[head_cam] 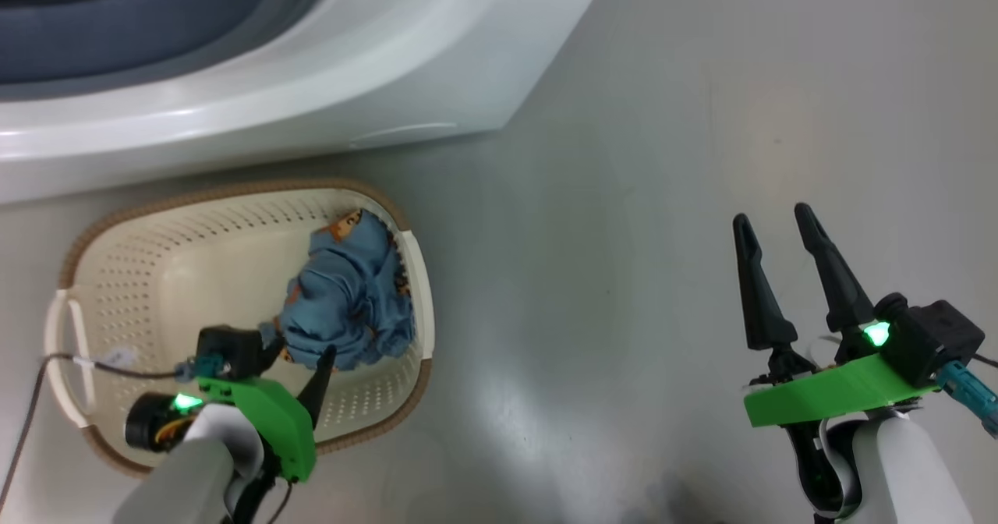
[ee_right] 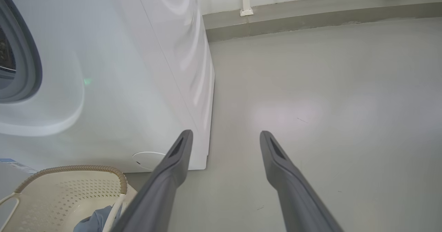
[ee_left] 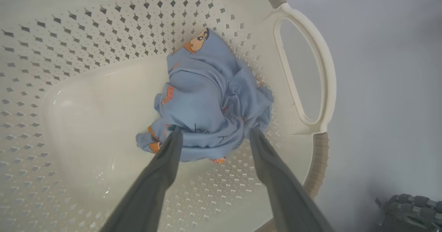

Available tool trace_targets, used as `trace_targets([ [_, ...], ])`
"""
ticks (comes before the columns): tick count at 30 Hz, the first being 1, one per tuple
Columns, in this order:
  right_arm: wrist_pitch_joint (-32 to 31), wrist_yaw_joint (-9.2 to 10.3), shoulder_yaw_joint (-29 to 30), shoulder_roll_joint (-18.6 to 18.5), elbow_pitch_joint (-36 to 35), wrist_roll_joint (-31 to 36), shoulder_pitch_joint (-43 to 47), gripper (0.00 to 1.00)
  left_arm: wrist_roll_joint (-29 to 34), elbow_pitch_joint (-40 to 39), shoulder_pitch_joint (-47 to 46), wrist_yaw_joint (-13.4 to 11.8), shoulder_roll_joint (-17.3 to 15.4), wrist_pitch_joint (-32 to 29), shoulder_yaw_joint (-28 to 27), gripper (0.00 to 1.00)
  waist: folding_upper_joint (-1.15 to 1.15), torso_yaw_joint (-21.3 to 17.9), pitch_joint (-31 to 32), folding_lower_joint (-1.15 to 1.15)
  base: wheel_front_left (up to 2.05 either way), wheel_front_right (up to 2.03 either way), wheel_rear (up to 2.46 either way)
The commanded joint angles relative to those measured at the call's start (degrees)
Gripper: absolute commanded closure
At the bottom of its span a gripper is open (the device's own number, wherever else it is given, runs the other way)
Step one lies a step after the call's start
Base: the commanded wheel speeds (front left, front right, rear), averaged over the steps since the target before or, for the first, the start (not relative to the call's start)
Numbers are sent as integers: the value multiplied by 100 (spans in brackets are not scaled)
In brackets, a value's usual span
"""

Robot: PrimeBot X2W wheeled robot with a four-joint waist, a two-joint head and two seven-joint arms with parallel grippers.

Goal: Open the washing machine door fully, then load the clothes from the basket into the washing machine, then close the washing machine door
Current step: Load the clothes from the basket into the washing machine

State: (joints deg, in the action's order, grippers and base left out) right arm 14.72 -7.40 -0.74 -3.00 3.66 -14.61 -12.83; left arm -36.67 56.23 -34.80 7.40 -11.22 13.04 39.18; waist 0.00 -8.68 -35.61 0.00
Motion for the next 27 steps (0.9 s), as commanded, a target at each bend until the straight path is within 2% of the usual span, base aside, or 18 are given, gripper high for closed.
trace_targets([
  [1,28,-9,-143,8,-142,-24,-23,0,-170,18,-136,9,-240,-20,45,0,0,-202,-390,0,0,0,0],
  [2,28,-9,-202,10,-152,-101,-97,0,-374,51,-306,9,-336,-67,291,0,0,-251,-523,0,0,0,0],
  [9,28,-9,-318,11,-215,-288,-324,0,-925,181,-893,9,-657,-193,1000,0,0,-419,-903,0,0,0,0],
  [27,28,-9,-500,12,-269,-377,-593,0,-2241,184,-1626,9,-997,-703,1980,0,0,-645,-1336,0,0,0,0],
])
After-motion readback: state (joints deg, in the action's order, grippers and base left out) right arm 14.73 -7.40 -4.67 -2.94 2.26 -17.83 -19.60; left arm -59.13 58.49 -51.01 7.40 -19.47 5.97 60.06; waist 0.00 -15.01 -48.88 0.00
